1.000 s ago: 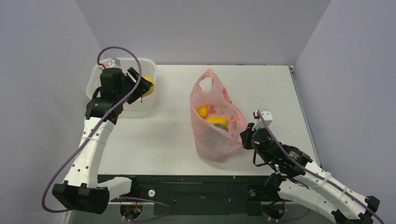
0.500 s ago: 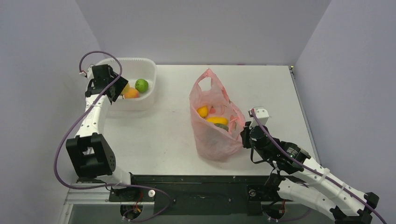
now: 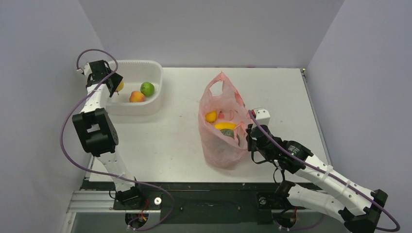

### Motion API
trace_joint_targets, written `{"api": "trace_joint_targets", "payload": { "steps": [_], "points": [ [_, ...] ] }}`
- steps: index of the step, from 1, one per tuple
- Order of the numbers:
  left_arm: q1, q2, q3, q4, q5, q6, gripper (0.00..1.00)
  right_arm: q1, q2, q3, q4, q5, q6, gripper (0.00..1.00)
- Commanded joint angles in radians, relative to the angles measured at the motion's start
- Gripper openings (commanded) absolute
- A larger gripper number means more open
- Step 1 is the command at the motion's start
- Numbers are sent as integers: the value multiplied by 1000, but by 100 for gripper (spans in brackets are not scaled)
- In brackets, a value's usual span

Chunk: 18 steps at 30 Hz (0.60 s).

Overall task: Take the fake fruits out of the plastic bag
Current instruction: Place the fake fruit in the bin.

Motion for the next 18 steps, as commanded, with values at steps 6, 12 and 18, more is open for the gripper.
{"api": "trace_joint_targets", "payload": {
  "steps": [6,12,18],
  "points": [
    [-46,248,330,-58,-207,228,6,-55,52,85,-57,54,3,0],
    [-85,404,513,-109,-240,342,15,-75,103,141,-144,42,7,0],
    [-125,475,575,-137,-317,380,24,-83,113,166,-206,58,27,0]
  ]
}}
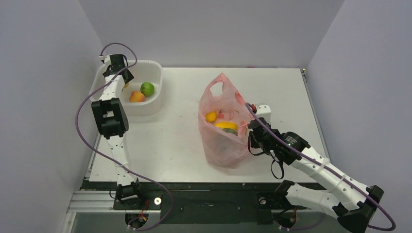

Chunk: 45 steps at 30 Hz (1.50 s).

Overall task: Take the fake fruits out of the plastic bag
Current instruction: Place the fake fruit in the bin, then take out the fake fruit from the plastic bag.

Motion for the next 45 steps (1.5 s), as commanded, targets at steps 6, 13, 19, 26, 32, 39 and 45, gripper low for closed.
{"api": "trace_joint_targets", "payload": {
  "steps": [6,13,19,26,32,39,45],
  "points": [
    [-53,81,112,-65,-184,113,61,-21,-12,66,-117,49,27,0],
    [-47,103,153,-103,-183,117,78,-29,-45,64,-152,63,30,0],
    [-26,82,224,-212,-145,93,84,-31,-54,56,-129,48,3,0],
    [-45,-147,23,-227,-121,18,82,-31,-99,8,-53,4,-1,0],
    [-218,-428,-304,-122,-27,60,82,-31,-114,-47,70,-89,-32,0],
    [-397,-754,-688,-89,97,88,79,-20,-42,-26,143,-181,-65,0],
    [-547,-1030,-913,-180,202,74,76,47,3,-37,216,-289,-90,0]
  ]
}}
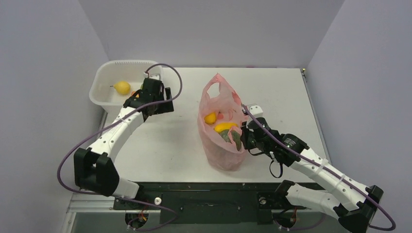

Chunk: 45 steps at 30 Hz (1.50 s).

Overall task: Take the fake fruits out of the plastic bag
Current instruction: Take out the fake fruit from the plastic bag.

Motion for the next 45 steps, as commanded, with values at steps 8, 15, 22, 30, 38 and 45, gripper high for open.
{"api": "trace_joint_targets", "payload": {
  "steps": [8,15,22,30,38,45],
  "points": [
    [-306,-460,-163,32,214,-194,74,205,100,-37,190,-102,-36,0],
    [-588,-387,-187,148,92,-266,67,233,58,-71,218,-69,12,0],
    [-683,-198,-148,250,-112,-337,61,234,-40,-162,265,58,98,0],
    [-678,-37,-157,365,-254,-500,61,243,-58,-167,280,81,147,0],
    [-644,87,-125,443,-210,-590,54,262,-42,-146,267,66,134,0],
    [-578,195,-130,548,-199,-662,50,286,-18,-109,253,52,113,0]
  ]
}}
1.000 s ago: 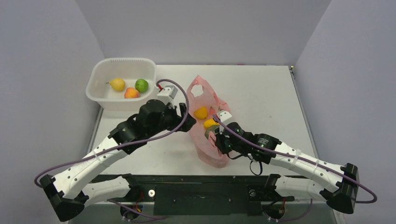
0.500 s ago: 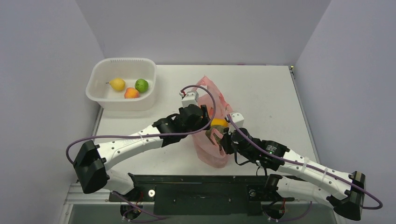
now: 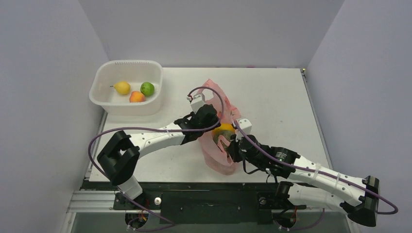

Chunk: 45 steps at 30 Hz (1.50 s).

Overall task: Take the fake fruits out of the plastic bag
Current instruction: Take out the fake fruit from the plastic bag.

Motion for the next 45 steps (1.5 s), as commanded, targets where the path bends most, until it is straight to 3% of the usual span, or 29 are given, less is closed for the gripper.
{"api": "trace_joint_targets", "payload": {
  "steps": [1,9,25,30,35,45],
  "points": [
    [32,67,43,132,-7,-51,50,19,19,64,15,6,-17,0],
    [58,161,109,118,-29,-36,51,36,14,76,0,21,-16,0],
    [71,256,165,14,-120,-72,69,55,16,75,-6,26,-11,0],
    [100,303,182,25,-132,-68,71,55,4,82,-34,37,-11,0],
    [129,366,226,25,-137,-49,68,55,-15,84,-56,40,-2,0],
    [163,358,296,64,0,78,44,55,-13,85,-63,62,-5,0]
  ]
}}
